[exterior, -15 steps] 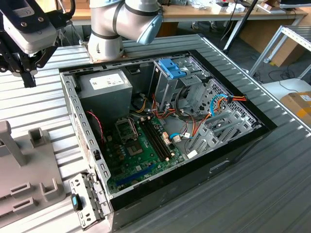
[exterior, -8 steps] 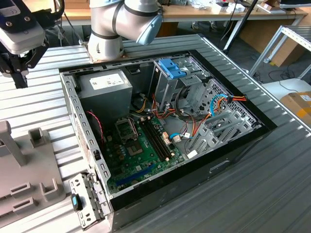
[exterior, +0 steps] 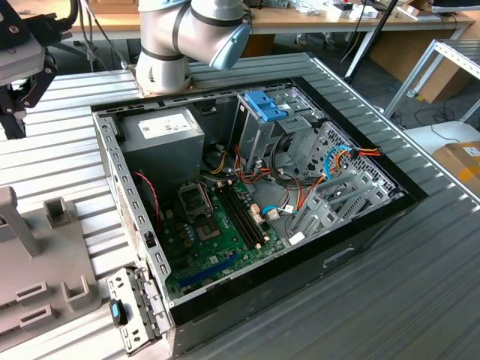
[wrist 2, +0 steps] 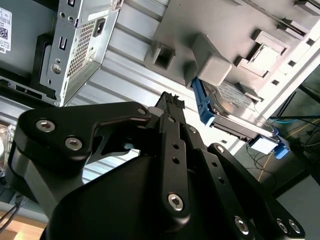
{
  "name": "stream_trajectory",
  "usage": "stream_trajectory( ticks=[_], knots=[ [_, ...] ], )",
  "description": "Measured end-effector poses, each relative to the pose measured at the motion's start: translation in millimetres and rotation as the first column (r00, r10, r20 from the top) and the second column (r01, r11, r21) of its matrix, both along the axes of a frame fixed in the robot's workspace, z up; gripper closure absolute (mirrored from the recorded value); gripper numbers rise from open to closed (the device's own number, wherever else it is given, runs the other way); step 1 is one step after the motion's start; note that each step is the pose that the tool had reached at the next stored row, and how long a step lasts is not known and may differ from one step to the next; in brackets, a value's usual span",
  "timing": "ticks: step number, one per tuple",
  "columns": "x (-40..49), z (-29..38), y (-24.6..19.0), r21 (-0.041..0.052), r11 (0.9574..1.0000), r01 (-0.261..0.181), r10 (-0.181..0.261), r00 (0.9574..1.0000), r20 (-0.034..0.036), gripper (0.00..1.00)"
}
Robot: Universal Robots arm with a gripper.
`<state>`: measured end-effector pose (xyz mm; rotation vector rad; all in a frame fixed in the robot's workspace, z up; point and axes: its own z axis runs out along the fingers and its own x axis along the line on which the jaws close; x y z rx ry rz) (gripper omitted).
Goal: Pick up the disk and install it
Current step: 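Reach for the disk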
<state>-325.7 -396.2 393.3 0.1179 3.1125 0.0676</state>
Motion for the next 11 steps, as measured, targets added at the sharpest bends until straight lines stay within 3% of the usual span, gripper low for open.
stream_trajectory(
  ticks=[11],
  knots=[
    [-12.5,0.0,0.0,0.0000,1.0000,0.000,0.000,1.0000,0.0000,0.89]
  ],
)
